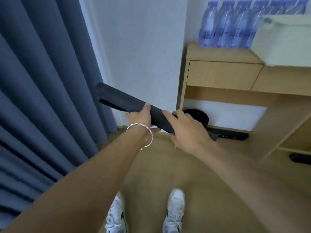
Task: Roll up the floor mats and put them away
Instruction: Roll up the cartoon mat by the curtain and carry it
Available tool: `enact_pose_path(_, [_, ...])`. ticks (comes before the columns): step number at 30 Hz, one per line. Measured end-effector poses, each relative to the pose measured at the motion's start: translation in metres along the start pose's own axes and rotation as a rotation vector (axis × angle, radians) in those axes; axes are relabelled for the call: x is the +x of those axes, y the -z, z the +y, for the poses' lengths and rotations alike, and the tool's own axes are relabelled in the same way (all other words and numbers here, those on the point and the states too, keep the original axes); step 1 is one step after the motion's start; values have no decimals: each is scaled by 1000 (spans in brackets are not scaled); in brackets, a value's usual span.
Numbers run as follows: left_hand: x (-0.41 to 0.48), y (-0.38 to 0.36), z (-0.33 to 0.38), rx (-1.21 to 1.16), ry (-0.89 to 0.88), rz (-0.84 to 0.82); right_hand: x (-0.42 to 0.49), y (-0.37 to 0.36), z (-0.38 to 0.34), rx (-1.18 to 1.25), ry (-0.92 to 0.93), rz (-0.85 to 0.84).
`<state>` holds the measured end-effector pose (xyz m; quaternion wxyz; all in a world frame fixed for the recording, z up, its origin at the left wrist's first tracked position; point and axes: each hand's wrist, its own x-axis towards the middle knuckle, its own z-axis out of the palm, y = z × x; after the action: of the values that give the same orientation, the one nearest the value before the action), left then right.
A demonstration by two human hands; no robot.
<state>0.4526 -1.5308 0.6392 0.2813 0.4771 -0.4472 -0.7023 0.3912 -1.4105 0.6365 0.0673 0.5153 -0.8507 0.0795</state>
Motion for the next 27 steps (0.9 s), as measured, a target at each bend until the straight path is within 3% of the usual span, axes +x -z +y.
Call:
enact_pose_path(9, [280, 8, -205, 104, 291, 125, 90, -325, 40, 92, -73, -354])
enact_pose_path(15, [415, 28, -300, 175, 465, 158, 144, -472, 48, 107, -9, -508])
enact_pose_path(21, [569, -4, -343, 257, 418, 74, 261, -586, 106, -102, 150, -346])
enact_pose_path(27, [684, -47, -369, 285, 362, -14, 344, -672, 162, -204, 128, -389])
